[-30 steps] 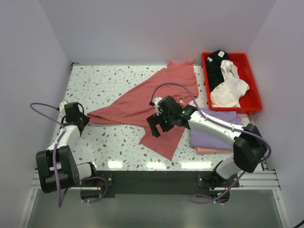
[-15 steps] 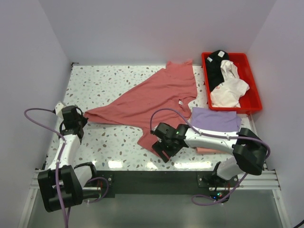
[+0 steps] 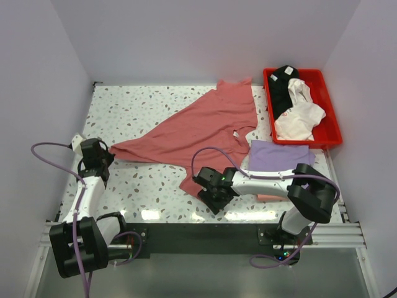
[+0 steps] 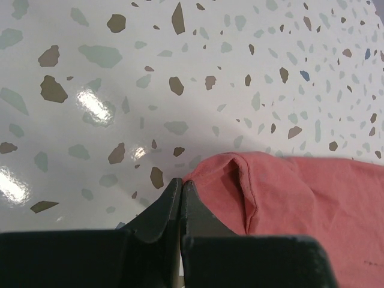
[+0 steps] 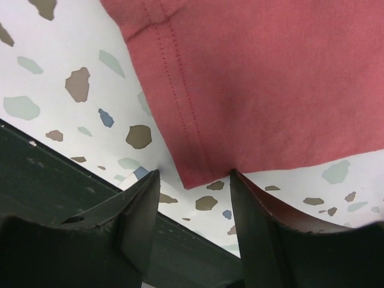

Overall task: Fold and stack the t-shirts
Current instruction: Flatten the tshirt out

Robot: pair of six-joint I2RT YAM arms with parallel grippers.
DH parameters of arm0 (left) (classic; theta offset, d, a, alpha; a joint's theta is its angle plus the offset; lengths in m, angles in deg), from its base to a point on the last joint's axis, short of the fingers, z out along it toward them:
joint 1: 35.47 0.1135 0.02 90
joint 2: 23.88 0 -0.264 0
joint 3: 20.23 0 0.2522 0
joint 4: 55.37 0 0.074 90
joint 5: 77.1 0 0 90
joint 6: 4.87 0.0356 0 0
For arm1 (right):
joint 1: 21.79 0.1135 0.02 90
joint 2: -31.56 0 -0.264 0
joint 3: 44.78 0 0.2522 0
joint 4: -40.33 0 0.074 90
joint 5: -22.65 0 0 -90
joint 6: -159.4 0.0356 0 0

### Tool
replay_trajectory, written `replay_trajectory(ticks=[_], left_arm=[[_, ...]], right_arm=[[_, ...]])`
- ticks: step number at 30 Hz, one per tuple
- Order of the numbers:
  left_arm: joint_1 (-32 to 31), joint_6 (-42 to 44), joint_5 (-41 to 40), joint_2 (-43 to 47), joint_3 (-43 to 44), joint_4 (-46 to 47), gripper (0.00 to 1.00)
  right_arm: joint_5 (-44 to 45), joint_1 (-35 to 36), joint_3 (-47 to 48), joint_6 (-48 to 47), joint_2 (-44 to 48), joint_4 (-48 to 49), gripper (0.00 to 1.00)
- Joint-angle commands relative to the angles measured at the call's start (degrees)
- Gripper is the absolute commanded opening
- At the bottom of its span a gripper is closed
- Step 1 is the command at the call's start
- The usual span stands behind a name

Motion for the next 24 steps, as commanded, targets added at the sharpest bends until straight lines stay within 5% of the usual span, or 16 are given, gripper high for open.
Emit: replay_trajectory(ticks=[1,12,16,24], left_arm=[[0.35,-0.70,-0.81,1.02,-0.37,0.33,0.00],[0.26,-0.87,-1.51,1.55,-0.19,-0.28,0.00],[0.35,-0.96,-1.78,2.25,1.12,-0.72,0.00],[-0.26,-2.63,1.73,-0.21,11.72,1.04,0.00]], right_arm=[[1.81,0.31,-0.29,2.01,-1.37,3.22,0.52],[10.86,0.13,0.15,7.37,-1.37,2.25,0.00],[14.03,-3.46,4.27,5.72,1.25,0.94,0.00],[12.36,-28.06,22.97,-3.52,5.84,3.23,0.00]])
